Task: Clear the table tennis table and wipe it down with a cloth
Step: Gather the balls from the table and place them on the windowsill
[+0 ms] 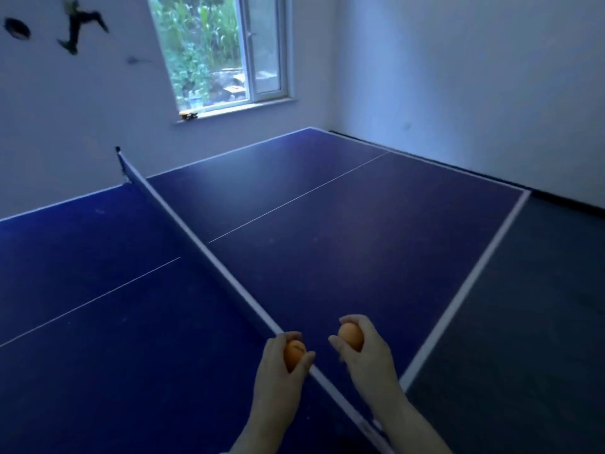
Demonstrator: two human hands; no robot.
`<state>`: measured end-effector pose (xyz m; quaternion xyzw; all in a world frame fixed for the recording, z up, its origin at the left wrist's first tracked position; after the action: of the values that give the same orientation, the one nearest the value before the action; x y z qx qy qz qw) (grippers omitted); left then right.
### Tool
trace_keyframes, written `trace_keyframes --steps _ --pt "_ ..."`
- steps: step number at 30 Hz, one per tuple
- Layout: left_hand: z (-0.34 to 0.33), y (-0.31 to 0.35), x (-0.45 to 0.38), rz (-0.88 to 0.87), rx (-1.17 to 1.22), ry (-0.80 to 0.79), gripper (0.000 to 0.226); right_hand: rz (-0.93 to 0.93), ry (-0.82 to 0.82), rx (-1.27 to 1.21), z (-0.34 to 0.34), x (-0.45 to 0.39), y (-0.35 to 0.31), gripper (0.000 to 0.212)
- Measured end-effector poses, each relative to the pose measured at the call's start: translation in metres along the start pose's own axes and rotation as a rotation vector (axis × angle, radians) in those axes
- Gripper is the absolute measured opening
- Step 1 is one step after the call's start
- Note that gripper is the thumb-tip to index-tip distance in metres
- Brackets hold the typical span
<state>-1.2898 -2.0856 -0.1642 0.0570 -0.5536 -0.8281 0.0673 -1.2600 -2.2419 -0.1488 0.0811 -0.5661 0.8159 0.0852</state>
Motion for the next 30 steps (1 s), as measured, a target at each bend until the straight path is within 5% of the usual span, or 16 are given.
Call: trace_keyframes --steps 12,22,30 --pt "-0.341 0.178 0.098 -0.143 0.044 -0.369 0.023 -0.265 0.446 0.057 0.376 0.1 0.138 0.029" --pt "-0.52 0.248 0.112 -0.24 -0.01 -0.635 0.025 -0.331 0.606 -0.023 0.531 0.101 0.208 0.029" --pt "-0.665 0.285 0.019 -0.222 -0.059 -0.681 0.018 -0.285 0.565 0.0 0.666 -0.022 0.237 0.016"
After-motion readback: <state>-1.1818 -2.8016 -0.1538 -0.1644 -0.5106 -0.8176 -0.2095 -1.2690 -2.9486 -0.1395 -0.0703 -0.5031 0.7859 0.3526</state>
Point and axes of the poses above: each hand's wrist, its own x-axis away from the middle knuckle, its own z-axis out of the back of the hand, y = z × x, the point moved 1 cm from there along -x, towards the middle knuckle, and after that the axes turned 8 degrees about -z, right-handed, at the moved point
